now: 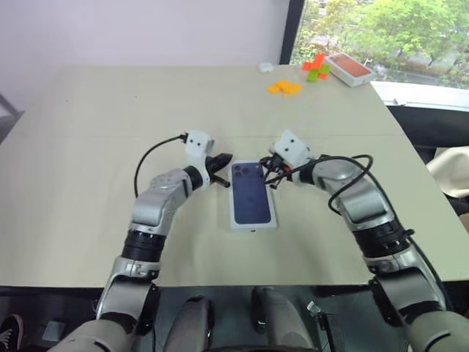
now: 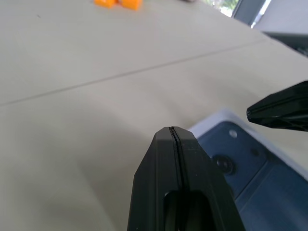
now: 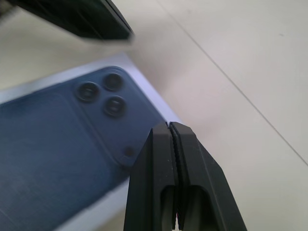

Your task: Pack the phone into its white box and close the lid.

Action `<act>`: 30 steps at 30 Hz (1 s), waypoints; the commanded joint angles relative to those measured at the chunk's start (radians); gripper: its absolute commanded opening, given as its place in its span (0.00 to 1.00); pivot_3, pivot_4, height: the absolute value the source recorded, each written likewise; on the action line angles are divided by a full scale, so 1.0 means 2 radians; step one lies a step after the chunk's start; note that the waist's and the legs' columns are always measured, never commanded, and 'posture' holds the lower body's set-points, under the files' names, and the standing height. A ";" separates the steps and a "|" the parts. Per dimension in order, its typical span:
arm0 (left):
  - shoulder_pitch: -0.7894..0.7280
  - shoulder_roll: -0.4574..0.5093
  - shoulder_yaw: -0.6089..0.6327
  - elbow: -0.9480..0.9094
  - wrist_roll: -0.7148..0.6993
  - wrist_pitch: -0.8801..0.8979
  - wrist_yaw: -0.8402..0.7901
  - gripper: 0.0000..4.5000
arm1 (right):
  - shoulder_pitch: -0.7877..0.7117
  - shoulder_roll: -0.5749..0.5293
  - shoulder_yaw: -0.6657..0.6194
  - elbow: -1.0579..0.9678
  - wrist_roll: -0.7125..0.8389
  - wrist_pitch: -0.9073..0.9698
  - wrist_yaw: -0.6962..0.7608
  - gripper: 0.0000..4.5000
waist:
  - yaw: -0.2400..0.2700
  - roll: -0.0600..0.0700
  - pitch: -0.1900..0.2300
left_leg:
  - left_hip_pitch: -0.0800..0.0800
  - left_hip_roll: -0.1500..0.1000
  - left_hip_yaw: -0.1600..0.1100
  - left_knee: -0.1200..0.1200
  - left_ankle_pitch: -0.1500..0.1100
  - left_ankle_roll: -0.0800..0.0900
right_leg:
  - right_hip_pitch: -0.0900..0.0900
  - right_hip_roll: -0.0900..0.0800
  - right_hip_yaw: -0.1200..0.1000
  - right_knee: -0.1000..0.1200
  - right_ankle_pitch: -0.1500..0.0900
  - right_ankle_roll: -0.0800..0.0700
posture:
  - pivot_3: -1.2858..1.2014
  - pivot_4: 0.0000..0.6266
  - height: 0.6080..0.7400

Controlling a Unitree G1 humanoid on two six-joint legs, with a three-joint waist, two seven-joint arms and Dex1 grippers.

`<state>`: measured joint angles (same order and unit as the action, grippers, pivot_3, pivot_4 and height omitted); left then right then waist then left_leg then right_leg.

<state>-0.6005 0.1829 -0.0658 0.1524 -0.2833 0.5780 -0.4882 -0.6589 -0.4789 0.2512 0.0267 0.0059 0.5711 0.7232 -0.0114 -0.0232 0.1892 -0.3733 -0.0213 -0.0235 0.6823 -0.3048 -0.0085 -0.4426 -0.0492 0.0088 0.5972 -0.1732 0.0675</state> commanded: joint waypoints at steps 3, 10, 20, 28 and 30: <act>0.026 0.015 -0.036 -0.014 0.018 0.005 -0.025 0.00 | 0.028 -0.016 0.016 -0.031 -0.009 0.010 0.015 0.01 | 0.000 0.000 0.000 | 0.000 0.000 0.000 0.000 0.000 0.000 | 0.000 0.000 0.000 0.000 0.000 0.000 | 0.52 0.24 1.00; 0.073 0.047 -0.042 -0.073 0.006 0.054 -0.047 0.00 | 0.082 -0.067 0.032 -0.102 0.010 0.053 0.074 0.01 | 0.000 0.000 -0.001 | 0.002 0.000 0.000 0.000 0.000 0.000 | 0.002 0.000 0.000 0.000 0.000 0.000 | 0.52 0.24 1.00; 0.122 0.092 -0.041 -0.151 -0.026 0.079 -0.097 0.00 | 0.106 -0.103 0.029 -0.163 0.060 0.106 0.132 0.01 | -0.001 0.001 -0.001 | 0.004 0.001 0.000 0.000 -0.001 0.001 | 0.004 0.000 0.000 0.000 -0.002 0.000 | 0.52 0.24 1.00; 0.147 0.149 0.023 -0.167 -0.073 0.061 -0.150 0.00 | 0.065 -0.079 -0.057 -0.130 0.121 0.137 0.110 0.01 | -0.002 0.000 0.000 | 0.003 0.001 0.000 0.000 -0.001 0.001 | 0.003 0.000 0.000 0.000 -0.002 -0.001 | 0.52 0.24 1.00; 0.143 0.173 0.058 -0.146 -0.072 0.049 -0.148 0.12 | 0.040 -0.058 -0.119 -0.101 0.156 0.151 0.088 0.13 | -0.004 0.000 0.000 | 0.002 0.001 0.000 0.000 -0.001 0.001 | 0.002 0.001 0.000 0.000 -0.002 -0.001 | 0.52 0.24 1.00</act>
<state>-0.3059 0.4939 -0.0304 -0.1461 -0.4124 0.7066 -0.7803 -0.5235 -0.5990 0.1396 -0.1897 0.2569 0.8519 0.9336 -0.0188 -0.0226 0.1895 -0.3711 -0.0193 -0.0233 0.6824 -0.3062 -0.0063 -0.4414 -0.0477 0.0088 0.5970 -0.1758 0.0648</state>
